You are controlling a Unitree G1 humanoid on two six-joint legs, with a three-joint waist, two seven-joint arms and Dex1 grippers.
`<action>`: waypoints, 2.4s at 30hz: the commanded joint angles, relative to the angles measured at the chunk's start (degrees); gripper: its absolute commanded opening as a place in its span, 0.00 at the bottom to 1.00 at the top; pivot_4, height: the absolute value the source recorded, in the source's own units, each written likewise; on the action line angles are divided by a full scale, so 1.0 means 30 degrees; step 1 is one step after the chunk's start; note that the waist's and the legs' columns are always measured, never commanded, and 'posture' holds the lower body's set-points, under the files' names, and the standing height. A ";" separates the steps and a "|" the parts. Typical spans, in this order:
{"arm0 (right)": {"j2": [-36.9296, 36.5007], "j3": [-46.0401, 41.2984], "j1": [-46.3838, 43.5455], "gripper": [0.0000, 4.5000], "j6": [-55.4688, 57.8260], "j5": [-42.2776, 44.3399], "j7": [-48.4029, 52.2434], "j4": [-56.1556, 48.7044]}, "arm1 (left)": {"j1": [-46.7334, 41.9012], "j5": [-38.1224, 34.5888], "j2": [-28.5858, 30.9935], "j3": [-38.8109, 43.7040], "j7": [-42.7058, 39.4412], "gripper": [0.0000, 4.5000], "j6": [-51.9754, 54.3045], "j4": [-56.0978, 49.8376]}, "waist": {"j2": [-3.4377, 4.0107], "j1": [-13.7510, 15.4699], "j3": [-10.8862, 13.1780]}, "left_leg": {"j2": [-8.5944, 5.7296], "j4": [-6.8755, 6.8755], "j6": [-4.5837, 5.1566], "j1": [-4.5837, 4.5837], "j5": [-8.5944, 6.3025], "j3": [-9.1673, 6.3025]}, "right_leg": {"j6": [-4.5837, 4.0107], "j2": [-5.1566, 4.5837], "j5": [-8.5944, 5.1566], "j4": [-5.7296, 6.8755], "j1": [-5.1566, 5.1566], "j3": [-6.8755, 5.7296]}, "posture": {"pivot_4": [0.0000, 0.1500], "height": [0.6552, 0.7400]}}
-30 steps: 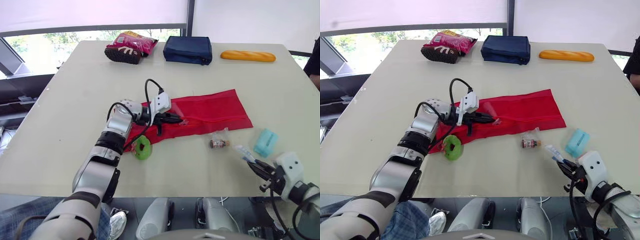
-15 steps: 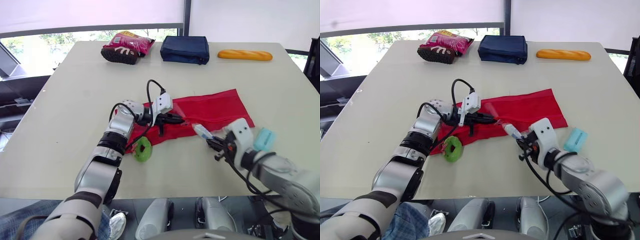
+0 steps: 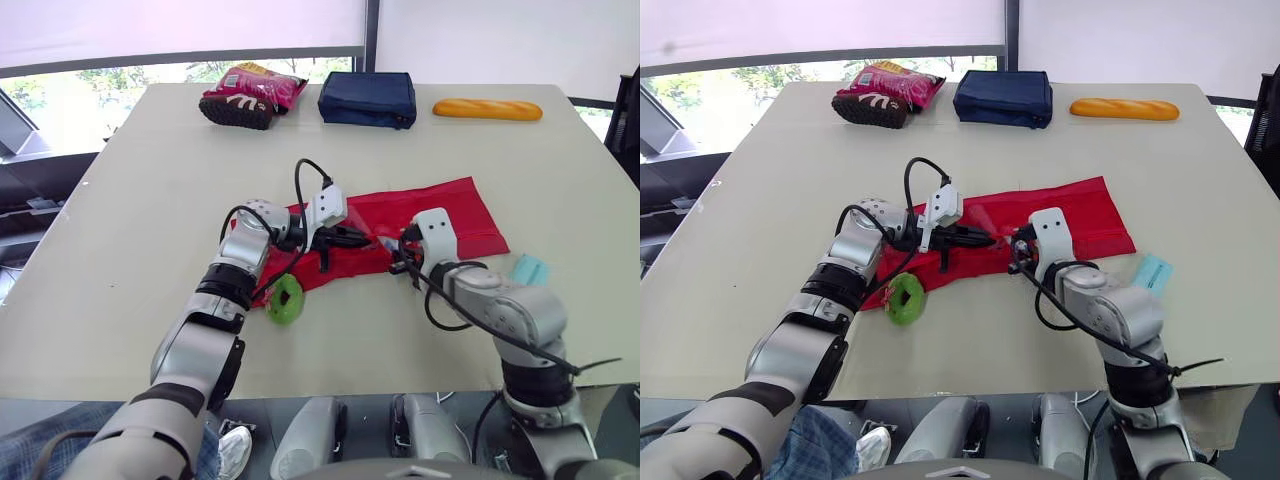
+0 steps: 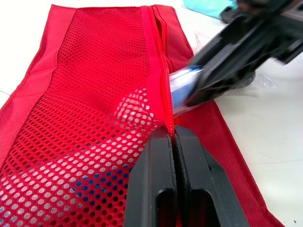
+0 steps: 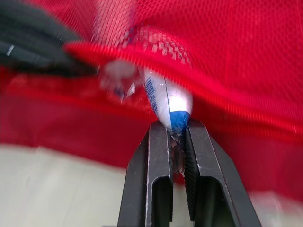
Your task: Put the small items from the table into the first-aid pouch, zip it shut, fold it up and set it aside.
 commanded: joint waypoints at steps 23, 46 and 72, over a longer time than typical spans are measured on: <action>0.2214 0.0544 -0.1208 0.88 -0.1903 -0.2369 0.1535 0.0267 | -0.0816 0.0206 -0.0410 0.0284 0.0306 0.00 -0.1423 0.1103 | 0.0011 -0.0107 -0.0004 | -0.0024 -0.0020 -0.0011 -0.0012 0.0005 -0.0002 | -0.0005 -0.0011 0.0001 0.0002 -0.0028 0.0033 | 1.00 0.99; 0.0949 0.2241 -0.0238 0.38 -0.2416 -0.3168 0.3938 -0.0392 | -0.1454 0.0008 -0.1060 0.0223 0.0830 0.00 -0.1712 0.2193 | 0.0012 -0.0477 -0.0004 | -0.0011 -0.0038 -0.0014 -0.0031 0.0008 0.0030 | -0.0003 0.0037 0.0001 0.0028 -0.0096 0.0107 | 1.00 0.99; -0.8010 -0.9739 1.1283 0.78 -0.9076 0.2687 1.3806 -1.0075 | -0.1113 0.0112 -0.0600 0.0347 0.0779 0.00 -0.1480 0.1844 | -0.0008 -0.0279 0.0006 | 0.0031 -0.0031 -0.0008 -0.0032 0.0004 0.0029 | 0.0009 0.0054 -0.0003 0.0003 -0.0062 0.0070 | 1.00 0.99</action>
